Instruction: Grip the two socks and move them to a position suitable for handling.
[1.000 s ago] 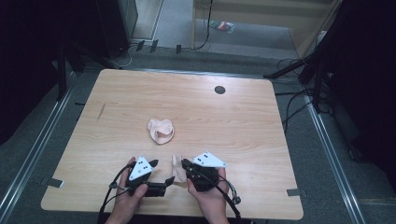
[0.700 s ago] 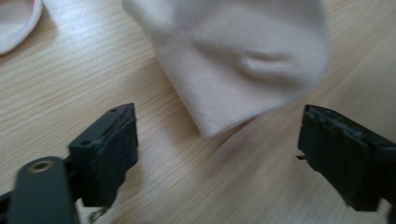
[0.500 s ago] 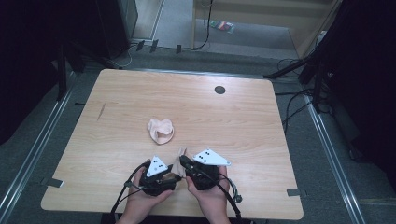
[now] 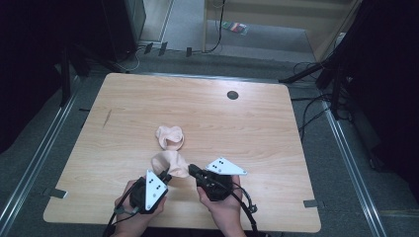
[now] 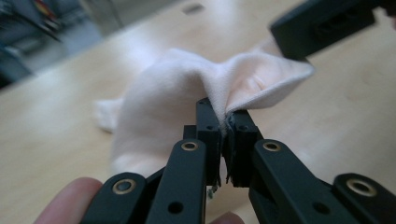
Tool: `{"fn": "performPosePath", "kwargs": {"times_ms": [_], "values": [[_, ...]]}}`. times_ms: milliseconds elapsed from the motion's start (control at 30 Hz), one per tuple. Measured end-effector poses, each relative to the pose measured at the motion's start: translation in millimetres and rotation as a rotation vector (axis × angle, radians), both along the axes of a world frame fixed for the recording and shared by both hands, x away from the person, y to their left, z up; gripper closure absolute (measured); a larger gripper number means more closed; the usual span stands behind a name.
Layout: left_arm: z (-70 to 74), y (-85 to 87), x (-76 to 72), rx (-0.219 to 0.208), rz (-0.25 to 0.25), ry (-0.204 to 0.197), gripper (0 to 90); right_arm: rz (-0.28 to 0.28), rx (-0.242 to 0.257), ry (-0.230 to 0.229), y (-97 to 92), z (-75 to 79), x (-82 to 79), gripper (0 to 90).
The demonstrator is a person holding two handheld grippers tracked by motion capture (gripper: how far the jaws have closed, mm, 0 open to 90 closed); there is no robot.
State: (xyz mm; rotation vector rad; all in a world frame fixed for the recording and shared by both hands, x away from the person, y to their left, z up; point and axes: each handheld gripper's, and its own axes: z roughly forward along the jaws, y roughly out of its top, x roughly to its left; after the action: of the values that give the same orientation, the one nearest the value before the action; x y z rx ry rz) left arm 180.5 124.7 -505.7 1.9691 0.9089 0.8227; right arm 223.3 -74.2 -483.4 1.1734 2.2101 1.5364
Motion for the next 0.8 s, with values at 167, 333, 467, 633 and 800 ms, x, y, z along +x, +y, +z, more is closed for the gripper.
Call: {"fn": "performPosePath", "kwargs": {"times_ms": [167, 333, 467, 633, 800], "values": [[-22.6, -12.0, 13.9, -0.026, -0.093, 0.163, 85.0, -0.049, -0.047, 0.042, -10.6, -16.6, 8.0, 89.2], [-32.7, -18.8, 26.7, -0.09, -0.134, 0.259, 81.1, -0.097, -0.112, 0.087, -27.7, -35.7, 14.5, 89.2], [-33.4, -18.0, 28.3, -0.116, -0.15, 0.27, 75.7, -0.112, -0.145, 0.081, -33.2, -38.4, 15.9, 89.2], [-34.4, -15.3, 28.9, -0.144, -0.169, 0.286, 69.2, -0.13, -0.156, 0.08, -39.5, -40.0, 17.2, 89.2], [-36.9, -9.1, 28.6, -0.136, -0.176, 0.309, 63.0, -0.155, -0.194, 0.062, -46.5, -42.6, 17.9, 89.2]]}}
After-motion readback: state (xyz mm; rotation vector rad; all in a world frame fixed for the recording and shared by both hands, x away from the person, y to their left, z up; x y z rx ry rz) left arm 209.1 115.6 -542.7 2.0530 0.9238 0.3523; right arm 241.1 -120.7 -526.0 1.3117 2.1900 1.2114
